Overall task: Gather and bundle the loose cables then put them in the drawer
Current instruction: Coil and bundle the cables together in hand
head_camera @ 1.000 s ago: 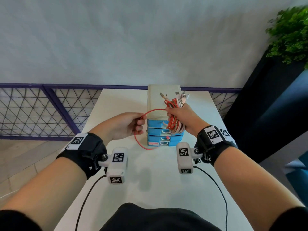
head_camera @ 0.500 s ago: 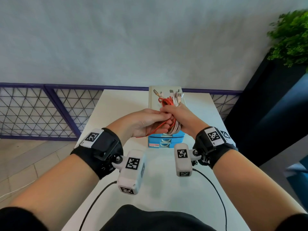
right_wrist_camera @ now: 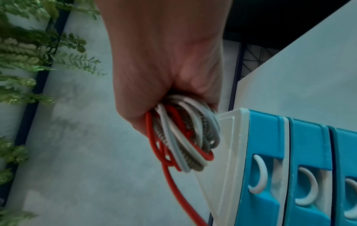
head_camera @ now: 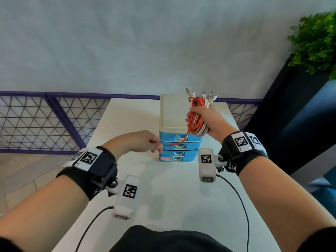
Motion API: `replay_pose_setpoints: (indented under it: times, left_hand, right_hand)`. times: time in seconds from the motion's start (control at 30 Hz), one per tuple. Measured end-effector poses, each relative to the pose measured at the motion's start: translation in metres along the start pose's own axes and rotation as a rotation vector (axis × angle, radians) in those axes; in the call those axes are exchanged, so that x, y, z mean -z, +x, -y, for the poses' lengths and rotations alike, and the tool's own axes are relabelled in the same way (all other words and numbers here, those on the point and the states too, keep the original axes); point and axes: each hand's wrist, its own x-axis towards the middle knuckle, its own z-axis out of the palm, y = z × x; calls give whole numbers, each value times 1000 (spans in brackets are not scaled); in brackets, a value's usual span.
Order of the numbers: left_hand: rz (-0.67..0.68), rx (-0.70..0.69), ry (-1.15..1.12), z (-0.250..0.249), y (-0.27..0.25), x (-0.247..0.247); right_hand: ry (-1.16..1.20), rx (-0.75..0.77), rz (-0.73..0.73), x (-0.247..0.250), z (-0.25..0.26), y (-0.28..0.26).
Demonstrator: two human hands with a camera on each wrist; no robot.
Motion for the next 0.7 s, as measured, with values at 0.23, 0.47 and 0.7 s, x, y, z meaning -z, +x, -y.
replay_pose_setpoints:
  times: [0.23, 0.47, 0.7]
  left_hand:
    - [-350, -218, -76, -30, 16, 13]
    - [-490, -152, -55, -35, 23, 8]
    - [-151, 54, -837, -22, 5, 20]
  right_hand:
    - [-267, -36, 190, -21, -1, -10]
    - [-197, -121, 285, -26, -8, -19]
    - [-259, -22, 93, -9, -12, -8]
